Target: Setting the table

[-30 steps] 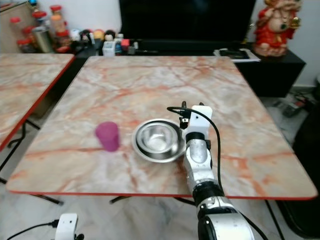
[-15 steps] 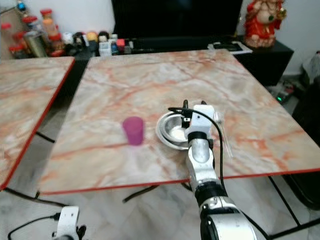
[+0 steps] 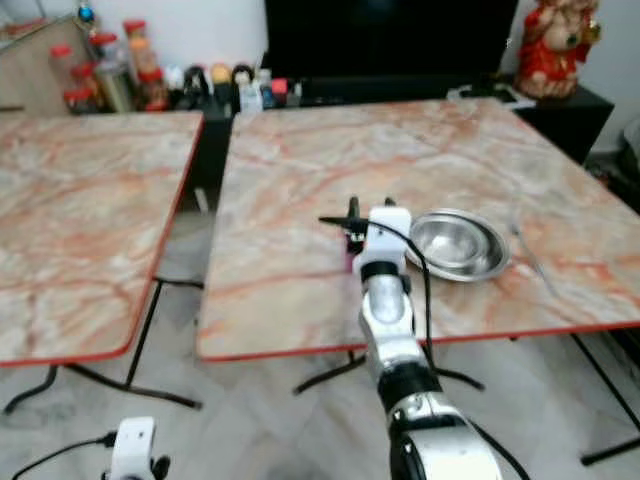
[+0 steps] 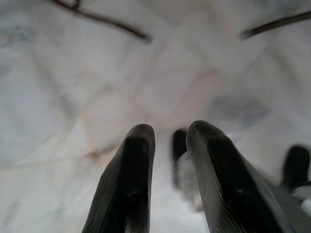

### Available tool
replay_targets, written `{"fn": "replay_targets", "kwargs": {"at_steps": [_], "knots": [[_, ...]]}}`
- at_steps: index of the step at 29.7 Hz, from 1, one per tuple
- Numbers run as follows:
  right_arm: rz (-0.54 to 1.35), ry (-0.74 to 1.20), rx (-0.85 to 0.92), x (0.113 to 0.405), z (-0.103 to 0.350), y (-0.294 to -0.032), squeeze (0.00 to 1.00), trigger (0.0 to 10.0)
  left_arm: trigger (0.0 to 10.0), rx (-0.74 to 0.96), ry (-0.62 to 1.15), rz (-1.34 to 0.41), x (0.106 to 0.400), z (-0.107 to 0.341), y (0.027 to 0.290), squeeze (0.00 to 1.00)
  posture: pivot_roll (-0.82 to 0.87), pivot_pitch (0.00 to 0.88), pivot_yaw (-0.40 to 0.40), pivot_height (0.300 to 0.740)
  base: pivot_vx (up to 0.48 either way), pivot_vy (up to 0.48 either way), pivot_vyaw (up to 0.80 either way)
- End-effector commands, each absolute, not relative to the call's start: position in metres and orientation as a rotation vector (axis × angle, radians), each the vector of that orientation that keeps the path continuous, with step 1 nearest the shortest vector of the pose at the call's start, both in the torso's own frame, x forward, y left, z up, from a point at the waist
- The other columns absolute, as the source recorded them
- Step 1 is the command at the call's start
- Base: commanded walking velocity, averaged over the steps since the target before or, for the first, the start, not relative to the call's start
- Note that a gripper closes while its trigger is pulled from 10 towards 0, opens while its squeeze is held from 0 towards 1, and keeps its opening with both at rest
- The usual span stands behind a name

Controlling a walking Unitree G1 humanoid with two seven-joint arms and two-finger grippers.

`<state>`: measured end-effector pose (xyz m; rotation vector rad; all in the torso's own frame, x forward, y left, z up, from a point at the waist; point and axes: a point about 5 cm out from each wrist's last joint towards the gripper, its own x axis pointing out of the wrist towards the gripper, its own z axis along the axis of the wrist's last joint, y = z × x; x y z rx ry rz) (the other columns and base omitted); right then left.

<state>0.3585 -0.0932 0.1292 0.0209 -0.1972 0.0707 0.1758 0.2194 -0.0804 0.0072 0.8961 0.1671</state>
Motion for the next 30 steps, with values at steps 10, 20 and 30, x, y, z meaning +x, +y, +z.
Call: {"fn": "replay_targets", "kwargs": {"at_steps": [10,20,30], "knots": [[0.128,-0.145,-0.018,0.355,0.117,-0.097,0.00,10.0,10.0,-0.001,0.888,0.177,0.175,-0.081,0.217,0.00,0.02,0.000,-0.014,0.740,0.000,0.480,0.00],[0.155,0.053,-0.013,0.336,0.070,-0.104,0.00,10.0,10.0,-0.001,0.888,0.171,0.174,-0.081,0.216,0.00,0.02,0.000,-0.016,0.740,0.000,0.467,0.00],[0.135,0.049,-0.011,0.335,0.068,-0.110,0.00,10.0,10.0,0.000,0.881,0.180,0.177,-0.080,0.219,0.00,0.02,0.000,-0.016,0.740,0.000,0.465,0.00]]}}
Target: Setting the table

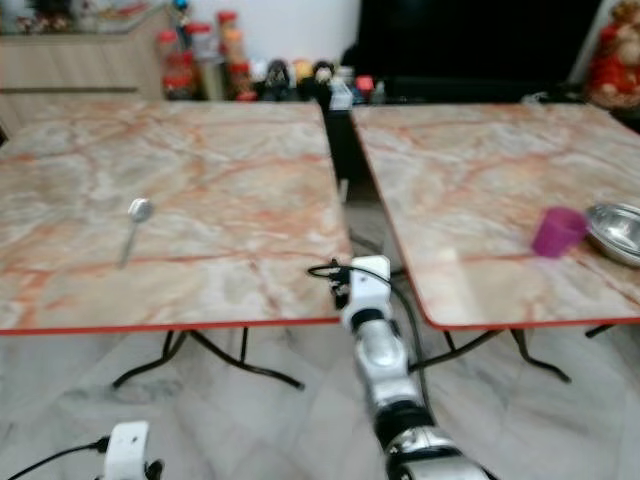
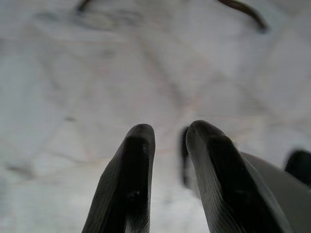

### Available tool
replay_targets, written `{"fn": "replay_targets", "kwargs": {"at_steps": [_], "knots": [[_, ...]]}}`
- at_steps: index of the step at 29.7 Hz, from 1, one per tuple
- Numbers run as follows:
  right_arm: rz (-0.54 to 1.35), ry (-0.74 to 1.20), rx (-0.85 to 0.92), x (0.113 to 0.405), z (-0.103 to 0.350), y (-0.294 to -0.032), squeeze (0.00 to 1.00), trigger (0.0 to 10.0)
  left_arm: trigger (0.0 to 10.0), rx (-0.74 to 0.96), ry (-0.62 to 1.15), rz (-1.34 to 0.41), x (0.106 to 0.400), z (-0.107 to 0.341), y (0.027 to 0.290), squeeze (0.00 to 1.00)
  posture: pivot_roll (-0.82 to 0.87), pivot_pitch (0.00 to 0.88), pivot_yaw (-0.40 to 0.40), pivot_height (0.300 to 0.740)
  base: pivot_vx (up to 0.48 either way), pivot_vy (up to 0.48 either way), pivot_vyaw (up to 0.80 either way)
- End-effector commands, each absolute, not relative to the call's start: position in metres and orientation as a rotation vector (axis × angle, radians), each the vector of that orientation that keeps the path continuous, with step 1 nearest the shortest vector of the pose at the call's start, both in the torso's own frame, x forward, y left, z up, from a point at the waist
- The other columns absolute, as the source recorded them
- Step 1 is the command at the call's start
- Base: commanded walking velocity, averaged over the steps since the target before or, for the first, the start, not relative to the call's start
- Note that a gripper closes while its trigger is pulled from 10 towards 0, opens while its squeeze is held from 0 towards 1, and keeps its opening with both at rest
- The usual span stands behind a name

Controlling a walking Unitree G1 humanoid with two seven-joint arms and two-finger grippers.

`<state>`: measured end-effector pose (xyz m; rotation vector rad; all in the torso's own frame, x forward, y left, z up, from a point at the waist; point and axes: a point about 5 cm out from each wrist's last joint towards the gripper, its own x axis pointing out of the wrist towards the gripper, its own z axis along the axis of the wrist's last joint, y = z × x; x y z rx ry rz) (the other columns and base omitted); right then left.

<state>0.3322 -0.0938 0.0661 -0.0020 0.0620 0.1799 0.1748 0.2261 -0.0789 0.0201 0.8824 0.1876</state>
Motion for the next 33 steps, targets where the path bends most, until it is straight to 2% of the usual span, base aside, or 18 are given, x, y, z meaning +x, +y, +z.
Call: {"fn": "replay_targets", "kwargs": {"at_steps": [1,21,33], "knots": [[0.132,0.037,-0.010,0.335,0.069,-0.111,0.00,10.0,10.0,-0.001,0.879,0.182,0.177,-0.079,0.219,0.00,0.02,0.000,-0.015,0.740,0.000,0.465,0.00],[0.131,-0.008,-0.027,0.328,0.070,-0.113,0.00,10.0,10.0,-0.009,0.880,0.189,0.175,-0.081,0.218,0.00,0.01,0.000,-0.009,0.740,0.000,0.456,0.00],[0.155,-0.035,-0.008,0.337,0.082,-0.104,0.00,10.0,10.0,0.005,0.867,0.188,0.176,-0.080,0.217,0.00,0.01,0.000,-0.016,0.740,0.000,0.049,0.00]]}}
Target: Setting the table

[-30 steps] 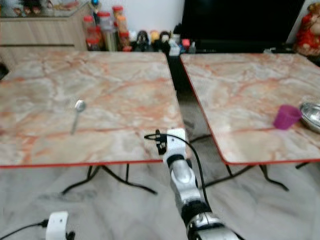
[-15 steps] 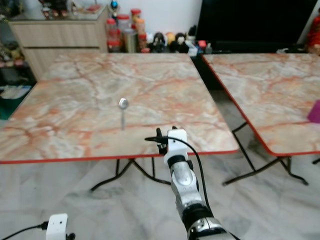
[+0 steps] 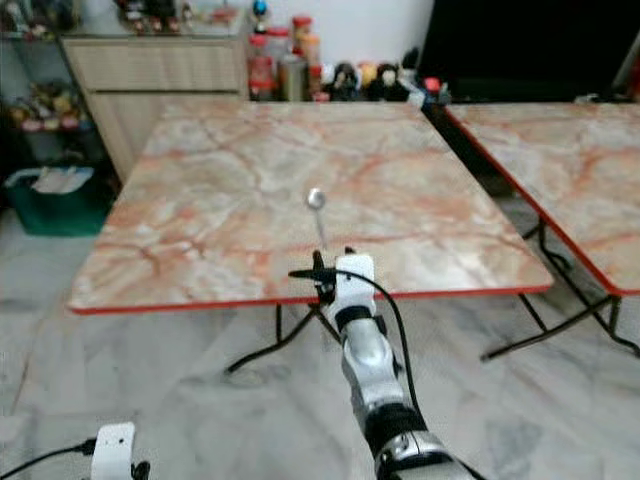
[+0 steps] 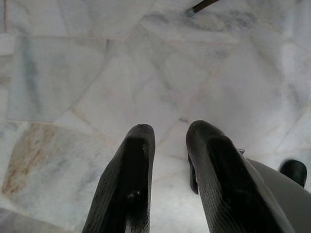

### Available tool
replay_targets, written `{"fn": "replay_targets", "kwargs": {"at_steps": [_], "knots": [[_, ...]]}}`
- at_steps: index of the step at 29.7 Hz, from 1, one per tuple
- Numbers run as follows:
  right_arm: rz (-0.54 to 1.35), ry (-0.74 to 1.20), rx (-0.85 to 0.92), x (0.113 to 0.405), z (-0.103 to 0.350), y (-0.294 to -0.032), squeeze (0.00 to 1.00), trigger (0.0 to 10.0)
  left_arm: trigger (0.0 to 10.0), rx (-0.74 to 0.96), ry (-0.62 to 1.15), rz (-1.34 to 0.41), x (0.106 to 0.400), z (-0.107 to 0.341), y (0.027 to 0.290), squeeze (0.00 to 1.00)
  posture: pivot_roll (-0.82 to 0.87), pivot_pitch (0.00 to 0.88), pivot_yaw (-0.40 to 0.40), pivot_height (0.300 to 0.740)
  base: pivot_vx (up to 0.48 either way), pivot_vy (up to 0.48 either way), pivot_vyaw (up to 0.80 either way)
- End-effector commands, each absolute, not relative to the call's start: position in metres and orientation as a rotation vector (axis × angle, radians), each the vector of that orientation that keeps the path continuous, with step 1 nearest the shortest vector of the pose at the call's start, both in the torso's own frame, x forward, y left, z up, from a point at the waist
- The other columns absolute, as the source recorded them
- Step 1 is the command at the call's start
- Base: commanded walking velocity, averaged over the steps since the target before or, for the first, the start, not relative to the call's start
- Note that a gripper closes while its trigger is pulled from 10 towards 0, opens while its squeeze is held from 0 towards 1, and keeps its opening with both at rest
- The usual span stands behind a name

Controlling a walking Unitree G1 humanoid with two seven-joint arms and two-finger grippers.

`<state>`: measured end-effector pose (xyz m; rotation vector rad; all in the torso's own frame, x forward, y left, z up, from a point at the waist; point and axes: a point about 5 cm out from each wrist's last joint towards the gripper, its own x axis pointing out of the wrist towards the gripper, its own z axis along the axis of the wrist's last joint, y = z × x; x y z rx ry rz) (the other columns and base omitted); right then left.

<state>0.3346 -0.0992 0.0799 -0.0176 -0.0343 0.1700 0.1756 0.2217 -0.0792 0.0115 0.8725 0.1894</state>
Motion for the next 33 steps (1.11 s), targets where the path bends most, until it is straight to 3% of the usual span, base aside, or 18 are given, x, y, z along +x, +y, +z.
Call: {"fn": "replay_targets", "kwargs": {"at_steps": [1,10,15,33], "knots": [[0.156,-0.038,-0.006,0.3375,0.0837,-0.1026,0.00,10.0,10.0,0.003,0.862,0.192,0.1766,-0.0796,0.2169,0.00,0.01,0.000,-0.016,0.740,0.000,0.000,0.00],[0.175,-0.047,-0.014,0.3376,0.0852,-0.0974,0.00,10.0,10.0,-0.003,0.866,0.193,0.1770,-0.0793,0.2182,0.00,0.02,0.000,-0.015,0.740,0.000,0.000,0.00],[0.180,-0.046,-0.016,0.3369,0.0845,-0.0959,0.00,10.0,10.0,0.004,0.862,0.183,0.1786,-0.0786,0.2174,0.00,0.00,0.000,-0.006,0.740,0.257,0.000,0.52],[0.165,-0.052,-0.015,0.3386,0.0870,-0.0973,0.00,10.0,10.0,0.008,0.862,0.173,0.1809,-0.0778,0.2169,0.00,0.01,0.000,-0.002,0.740,0.269,0.000,0.00]]}}
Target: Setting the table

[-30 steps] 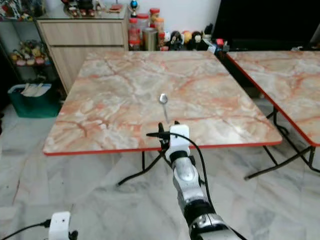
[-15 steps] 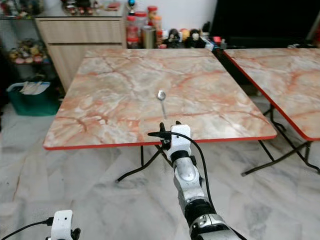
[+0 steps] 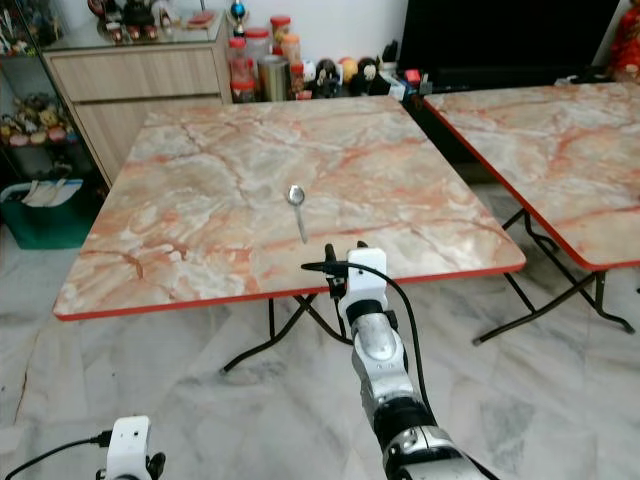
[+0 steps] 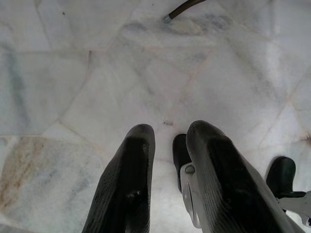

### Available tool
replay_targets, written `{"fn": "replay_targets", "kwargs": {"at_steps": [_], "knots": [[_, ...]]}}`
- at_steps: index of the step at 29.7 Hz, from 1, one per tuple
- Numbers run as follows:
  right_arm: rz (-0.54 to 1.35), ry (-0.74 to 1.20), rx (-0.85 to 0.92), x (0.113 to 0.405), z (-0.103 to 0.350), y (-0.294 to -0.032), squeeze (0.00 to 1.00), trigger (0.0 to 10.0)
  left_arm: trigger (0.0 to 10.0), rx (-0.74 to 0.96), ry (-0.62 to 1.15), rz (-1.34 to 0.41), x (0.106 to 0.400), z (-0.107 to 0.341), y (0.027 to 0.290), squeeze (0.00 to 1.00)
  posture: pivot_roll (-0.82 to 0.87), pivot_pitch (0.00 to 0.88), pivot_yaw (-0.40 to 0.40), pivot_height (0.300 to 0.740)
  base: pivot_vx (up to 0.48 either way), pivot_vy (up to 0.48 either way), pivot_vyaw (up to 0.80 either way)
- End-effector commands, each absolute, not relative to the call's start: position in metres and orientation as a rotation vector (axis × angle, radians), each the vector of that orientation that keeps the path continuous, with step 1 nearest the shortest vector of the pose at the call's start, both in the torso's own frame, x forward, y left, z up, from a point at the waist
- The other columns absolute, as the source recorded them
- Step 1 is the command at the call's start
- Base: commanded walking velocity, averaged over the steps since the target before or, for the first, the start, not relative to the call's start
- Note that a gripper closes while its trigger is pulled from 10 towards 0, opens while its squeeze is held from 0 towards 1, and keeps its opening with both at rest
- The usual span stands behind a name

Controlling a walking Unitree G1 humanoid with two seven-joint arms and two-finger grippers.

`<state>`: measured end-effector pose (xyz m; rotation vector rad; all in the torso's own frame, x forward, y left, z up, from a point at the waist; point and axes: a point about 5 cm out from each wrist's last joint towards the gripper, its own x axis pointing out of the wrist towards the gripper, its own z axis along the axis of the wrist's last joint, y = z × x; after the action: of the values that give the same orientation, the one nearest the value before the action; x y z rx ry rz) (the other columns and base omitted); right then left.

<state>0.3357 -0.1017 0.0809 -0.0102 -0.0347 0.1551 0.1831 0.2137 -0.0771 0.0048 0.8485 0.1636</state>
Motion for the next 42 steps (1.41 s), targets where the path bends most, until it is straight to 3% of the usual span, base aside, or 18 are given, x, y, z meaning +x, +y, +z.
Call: {"fn": "replay_targets", "kwargs": {"at_steps": [1,42], "knots": [[0.165,-0.054,-0.015,0.3387,0.0873,-0.0973,0.00,10.0,10.0,0.007,0.862,0.174,0.1808,-0.0778,0.2171,0.00,0.01,0.000,-0.002,0.740,0.300,0.000,0.00],[0.176,-0.056,-0.024,0.3374,0.0867,-0.0956,0.00,10.0,10.0,0.006,0.869,0.181,0.1786,-0.0791,0.2162,0.00,0.01,0.000,-0.006,0.740,0.343,0.000,0.11]]}}
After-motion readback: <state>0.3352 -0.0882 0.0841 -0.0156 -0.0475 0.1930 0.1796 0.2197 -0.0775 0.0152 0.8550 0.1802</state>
